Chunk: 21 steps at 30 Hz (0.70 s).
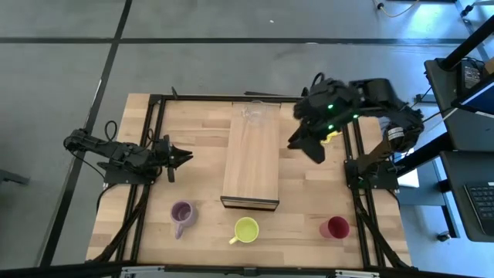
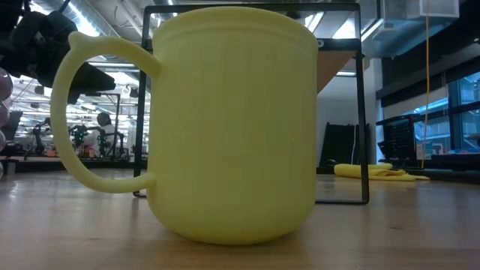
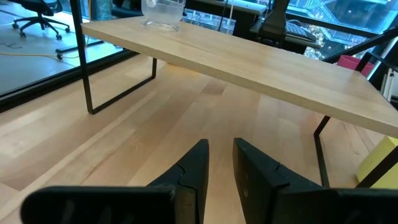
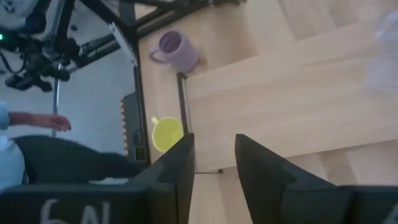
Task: Stack small to large cups/mugs on shelf
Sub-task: Put the yellow mug on the shelf
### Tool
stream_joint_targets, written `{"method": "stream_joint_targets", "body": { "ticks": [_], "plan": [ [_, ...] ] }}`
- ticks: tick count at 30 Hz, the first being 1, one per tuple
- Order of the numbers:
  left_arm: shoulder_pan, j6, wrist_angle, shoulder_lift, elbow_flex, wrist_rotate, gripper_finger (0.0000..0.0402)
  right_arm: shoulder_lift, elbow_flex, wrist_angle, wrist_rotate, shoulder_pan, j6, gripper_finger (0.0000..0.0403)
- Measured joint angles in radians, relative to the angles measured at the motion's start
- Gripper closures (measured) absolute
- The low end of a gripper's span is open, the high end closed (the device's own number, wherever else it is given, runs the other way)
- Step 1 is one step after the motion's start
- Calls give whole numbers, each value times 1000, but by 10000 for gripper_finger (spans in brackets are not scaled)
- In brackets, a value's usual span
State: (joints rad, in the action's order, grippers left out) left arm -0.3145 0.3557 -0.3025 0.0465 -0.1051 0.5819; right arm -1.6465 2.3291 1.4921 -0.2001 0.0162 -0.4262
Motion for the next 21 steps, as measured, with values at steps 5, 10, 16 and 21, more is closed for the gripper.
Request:
{"method": "stream_joint_targets", "body": {
  "ticks": [5,10,16,21],
  "plan": [
    [0,0,0,0,0,0,334,-51,0,0,-14,39,0,286],
    [0,0,0,0,0,0,334,-89,0,0,-13,55,9,286],
    [0,0,0,0,0,0,334,-106,0,-2,58,55,0,286],
    [0,0,0,0,0,0,334,-106,0,-27,123,55,-44,286]
  ]
}}
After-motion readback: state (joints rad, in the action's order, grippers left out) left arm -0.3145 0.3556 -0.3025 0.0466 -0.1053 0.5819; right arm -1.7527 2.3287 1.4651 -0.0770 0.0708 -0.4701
